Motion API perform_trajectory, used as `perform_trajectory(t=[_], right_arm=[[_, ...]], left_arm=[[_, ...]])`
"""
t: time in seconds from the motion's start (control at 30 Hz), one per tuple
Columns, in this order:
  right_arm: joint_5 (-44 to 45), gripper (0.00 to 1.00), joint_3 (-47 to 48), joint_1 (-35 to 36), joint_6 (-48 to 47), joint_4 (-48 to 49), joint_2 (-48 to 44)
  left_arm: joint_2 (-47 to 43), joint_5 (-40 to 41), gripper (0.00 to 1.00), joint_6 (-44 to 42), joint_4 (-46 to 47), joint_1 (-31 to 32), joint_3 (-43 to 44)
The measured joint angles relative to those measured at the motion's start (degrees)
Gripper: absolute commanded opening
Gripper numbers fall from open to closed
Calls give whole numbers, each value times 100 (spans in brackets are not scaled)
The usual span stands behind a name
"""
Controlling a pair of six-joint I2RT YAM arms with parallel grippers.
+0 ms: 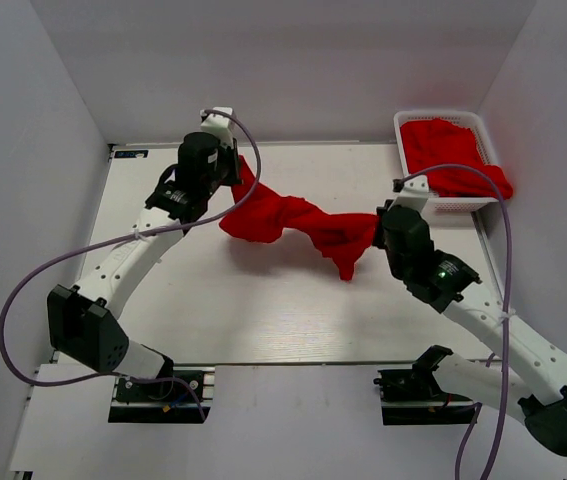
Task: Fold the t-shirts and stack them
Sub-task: Flatten out the tshirt
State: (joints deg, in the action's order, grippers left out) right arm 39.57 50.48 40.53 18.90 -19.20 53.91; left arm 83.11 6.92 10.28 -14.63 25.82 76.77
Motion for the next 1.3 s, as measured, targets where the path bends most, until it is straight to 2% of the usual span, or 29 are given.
perform_trajectory(t=[0.23,0.4,0.57,0.73,0.87,1.0,1.17,1.3], right_arm=[[1088,0,1156,-46,-1064,739,-85],[1537,0,1515,-72,-2186,1622,-332],[1843,0,1825,-79,-3191,2302,-680],[1742,0,2424,-79,-3652,2568,-979],[1440,0,2896,-81,-3670,2551,-1038],[1241,0,2920,-81,-3576,2396,-876],[1051,0,2557,-81,-3303,2079,-470],[951,0,2100,-81,-3045,1731,-291]], left_arm=[[-382,946,0,-483,-173,0,514],[-951,1519,0,-925,-208,2,922],[-1628,2142,0,-1370,-133,0,1233],[-2149,2374,0,-1600,-122,-11,1388],[-2347,2063,0,-1674,-166,-26,1429],[-2092,1436,0,-1663,-225,-11,1727],[-1261,334,0,-1464,-304,-4,1974],[-479,-697,0,-1145,-254,17,1788]])
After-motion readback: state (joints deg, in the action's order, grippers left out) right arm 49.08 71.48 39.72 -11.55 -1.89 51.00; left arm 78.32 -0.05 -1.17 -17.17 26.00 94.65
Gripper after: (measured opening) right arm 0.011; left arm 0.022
